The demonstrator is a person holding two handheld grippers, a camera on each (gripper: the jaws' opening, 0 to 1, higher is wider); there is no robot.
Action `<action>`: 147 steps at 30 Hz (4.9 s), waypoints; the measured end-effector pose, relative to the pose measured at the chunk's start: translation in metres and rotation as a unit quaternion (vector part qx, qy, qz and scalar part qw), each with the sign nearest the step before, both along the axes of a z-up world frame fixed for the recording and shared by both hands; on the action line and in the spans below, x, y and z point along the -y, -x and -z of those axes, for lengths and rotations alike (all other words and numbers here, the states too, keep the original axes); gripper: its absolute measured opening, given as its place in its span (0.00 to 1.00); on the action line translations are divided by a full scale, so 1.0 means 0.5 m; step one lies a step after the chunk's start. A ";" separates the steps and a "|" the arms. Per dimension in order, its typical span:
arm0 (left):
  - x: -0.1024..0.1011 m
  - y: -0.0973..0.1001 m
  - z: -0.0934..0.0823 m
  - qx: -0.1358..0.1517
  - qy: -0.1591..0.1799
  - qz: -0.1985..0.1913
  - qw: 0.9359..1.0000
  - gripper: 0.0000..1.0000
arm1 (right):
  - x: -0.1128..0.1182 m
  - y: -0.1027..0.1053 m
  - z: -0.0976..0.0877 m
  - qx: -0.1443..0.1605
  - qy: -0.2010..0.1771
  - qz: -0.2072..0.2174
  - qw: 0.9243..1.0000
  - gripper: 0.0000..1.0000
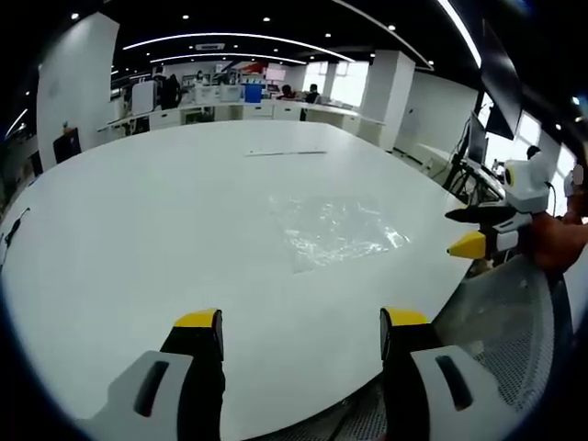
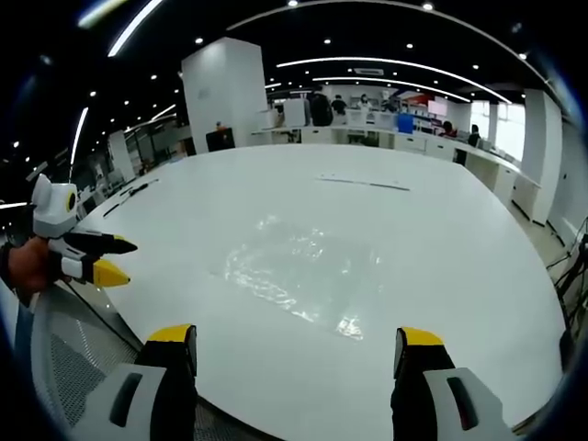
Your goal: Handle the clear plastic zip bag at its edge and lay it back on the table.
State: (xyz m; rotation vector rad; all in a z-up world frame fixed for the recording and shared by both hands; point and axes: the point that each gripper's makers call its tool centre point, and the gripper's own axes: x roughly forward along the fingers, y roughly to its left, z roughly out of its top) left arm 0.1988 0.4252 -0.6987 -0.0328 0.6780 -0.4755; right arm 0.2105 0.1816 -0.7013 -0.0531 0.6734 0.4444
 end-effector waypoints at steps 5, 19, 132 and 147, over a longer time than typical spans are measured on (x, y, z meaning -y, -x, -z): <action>0.003 0.002 0.000 0.001 -0.001 0.004 1.000 0.69 | 0.001 0.001 -0.004 0.003 0.000 0.001 1.000 0.89; 0.003 0.001 0.003 -0.001 -0.003 0.004 1.000 0.69 | -0.001 0.000 -0.005 0.002 -0.001 -0.002 1.000 0.89; 0.012 0.008 0.012 -0.009 -0.012 0.024 1.000 0.66 | -0.243 -0.136 0.029 -0.009 0.002 -0.171 0.985 0.84; 0.014 0.006 0.000 0.007 -0.019 0.028 0.999 0.66 | -0.290 -0.152 0.037 -0.015 0.006 -0.183 0.983 0.78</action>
